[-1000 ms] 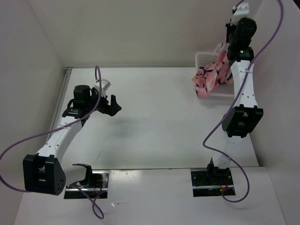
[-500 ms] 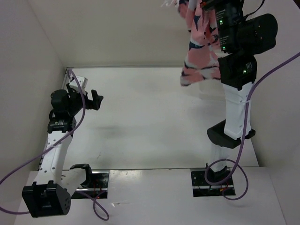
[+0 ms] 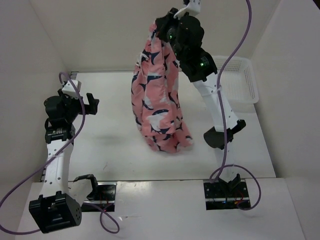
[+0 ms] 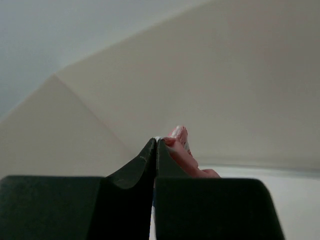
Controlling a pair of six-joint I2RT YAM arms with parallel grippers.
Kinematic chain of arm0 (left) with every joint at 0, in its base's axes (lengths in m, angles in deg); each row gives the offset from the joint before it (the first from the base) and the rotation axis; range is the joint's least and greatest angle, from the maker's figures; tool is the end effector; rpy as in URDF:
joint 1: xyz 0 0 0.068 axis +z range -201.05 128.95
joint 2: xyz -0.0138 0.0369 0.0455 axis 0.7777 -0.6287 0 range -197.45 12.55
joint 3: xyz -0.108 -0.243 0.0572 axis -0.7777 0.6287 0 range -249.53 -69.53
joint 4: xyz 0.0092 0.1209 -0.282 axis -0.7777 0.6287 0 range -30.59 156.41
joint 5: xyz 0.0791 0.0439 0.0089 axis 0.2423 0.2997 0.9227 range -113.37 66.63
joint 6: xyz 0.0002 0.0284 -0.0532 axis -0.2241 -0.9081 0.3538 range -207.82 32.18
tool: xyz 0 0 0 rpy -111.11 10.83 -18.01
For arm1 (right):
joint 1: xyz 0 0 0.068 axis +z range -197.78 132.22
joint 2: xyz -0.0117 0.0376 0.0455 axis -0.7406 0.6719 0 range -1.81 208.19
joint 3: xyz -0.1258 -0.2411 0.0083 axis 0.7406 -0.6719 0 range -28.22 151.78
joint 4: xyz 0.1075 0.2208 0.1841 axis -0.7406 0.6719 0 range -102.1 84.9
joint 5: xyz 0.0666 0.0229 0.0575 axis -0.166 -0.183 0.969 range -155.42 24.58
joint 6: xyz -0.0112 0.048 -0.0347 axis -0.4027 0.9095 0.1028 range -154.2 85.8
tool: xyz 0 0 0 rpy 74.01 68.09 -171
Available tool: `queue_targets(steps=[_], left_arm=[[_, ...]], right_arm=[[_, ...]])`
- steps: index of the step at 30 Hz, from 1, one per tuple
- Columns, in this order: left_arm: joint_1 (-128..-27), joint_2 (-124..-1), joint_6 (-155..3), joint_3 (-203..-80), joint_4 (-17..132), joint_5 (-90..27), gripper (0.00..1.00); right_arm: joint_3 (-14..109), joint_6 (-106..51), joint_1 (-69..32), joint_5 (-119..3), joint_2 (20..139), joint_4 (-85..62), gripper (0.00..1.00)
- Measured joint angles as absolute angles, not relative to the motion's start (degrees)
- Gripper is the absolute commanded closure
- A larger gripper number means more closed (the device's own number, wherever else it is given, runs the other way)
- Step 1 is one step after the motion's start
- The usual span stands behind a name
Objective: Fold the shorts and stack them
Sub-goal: Move the shorts to the center of the board, then flatten the shorts out
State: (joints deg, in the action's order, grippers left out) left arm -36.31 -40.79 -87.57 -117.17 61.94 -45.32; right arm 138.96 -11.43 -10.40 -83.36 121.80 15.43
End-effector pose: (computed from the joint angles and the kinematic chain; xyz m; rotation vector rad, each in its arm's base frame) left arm 0.2699 0.0538 0.3387 0.0607 1.7048 -0.1401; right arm 0.3648 0.2613 0.6103 0.1054 1.3328 0.6921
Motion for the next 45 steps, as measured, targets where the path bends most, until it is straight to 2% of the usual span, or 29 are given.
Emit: queue_targets(steps=[2,4,5,7,8,12,14,16,20,27,31,34,35,38,39,41,42,45], left_arm=[[-36.2,-42.6,-87.6,-117.8,61.9,-45.5,0.00],[-36.2,-44.7,-87.6,-118.8,62.0,-46.1,0.00],[-36.2,-45.6,-87.6,-119.4,62.3,-46.6,0.00],[-36.5,-47.4,-87.6,-120.7,63.8,-48.0,0.00],[-37.0,-48.2,-87.6,-121.3,64.6,-48.4,0.00],[-42.8,-51.8,-87.6,-122.3,69.1,-49.8,0.00],[-47.9,-54.2,-87.6,-122.4,70.9,-50.3,0.00],[-53.4,-57.5,-87.6,-122.4,72.5,-50.3,0.00],[-64.6,-65.7,-87.6,-123.7,74.5,-48.6,0.00],[-82.9,-80.2,-87.6,-131.6,70.2,-36.2,0.00],[-87.8,-87.1,-87.6,-134.0,70.0,-29.9,0.00],[-87.3,-91.1,-87.7,-134.0,70.3,-25.2,0.22],[-86.9,-91.8,-87.7,-134.0,70.5,-24.0,0.36],[-86.0,-92.2,-87.5,-133.9,70.4,-21.7,0.58],[-85.8,-92.2,-87.5,-133.8,70.1,-21.2,0.78],[-85.8,-91.8,-87.6,-132.5,69.1,-20.3,0.95],[-85.8,-91.4,-87.7,-131.7,69.4,-20.2,1.00],[-84.9,-88.6,-87.7,-130.0,73.1,-21.0,1.00]], right_arm=[[129.2,-10.6,-11.4,-86.3,117.5,16.8,1.00],[116.3,-10.1,-13.6,-87.5,111.5,17.8,0.91],[108.5,-10.2,-15.9,-87.5,108.2,17.5,0.68],[90.3,-11.4,-21.2,-86.8,100.4,15.8,0.55],[80.1,-12.9,-24.3,-86.0,96.1,15.2,0.44],[52.2,-19.1,-30.5,-82.8,87.0,16.5,0.30],[44.5,-21.3,-29.4,-80.3,85.3,17.2,0.30],[41.5,-23.3,-28.3,-78.1,85.1,17.7,0.30],[43.4,-25.6,-28.0,-75.7,85.2,14.4,0.30],[48.3,-25.7,-30.9,-73.9,89.3,8.4,0.30],[48.9,-25.7,-33.2,-72.7,92.4,7.6,0.30],[49.1,-25.7,-34.1,-72.2,94.2,7.3,0.30],[49.1,-25.7,-34.3,-72.0,94.8,7.1,0.30],[49.4,-25.7,-34.3,-71.3,96.2,6.3,0.30],[49.6,-25.7,-34.3,-70.7,96.8,6.0,0.30],[50.3,-25.3,-34.3,-70.2,98.2,5.6,0.30],[51.0,-25.0,-34.3,-69.7,99.0,5.3,0.30],[52.5,-23.4,-34.1,-69.0,101.4,4.7,0.30]])
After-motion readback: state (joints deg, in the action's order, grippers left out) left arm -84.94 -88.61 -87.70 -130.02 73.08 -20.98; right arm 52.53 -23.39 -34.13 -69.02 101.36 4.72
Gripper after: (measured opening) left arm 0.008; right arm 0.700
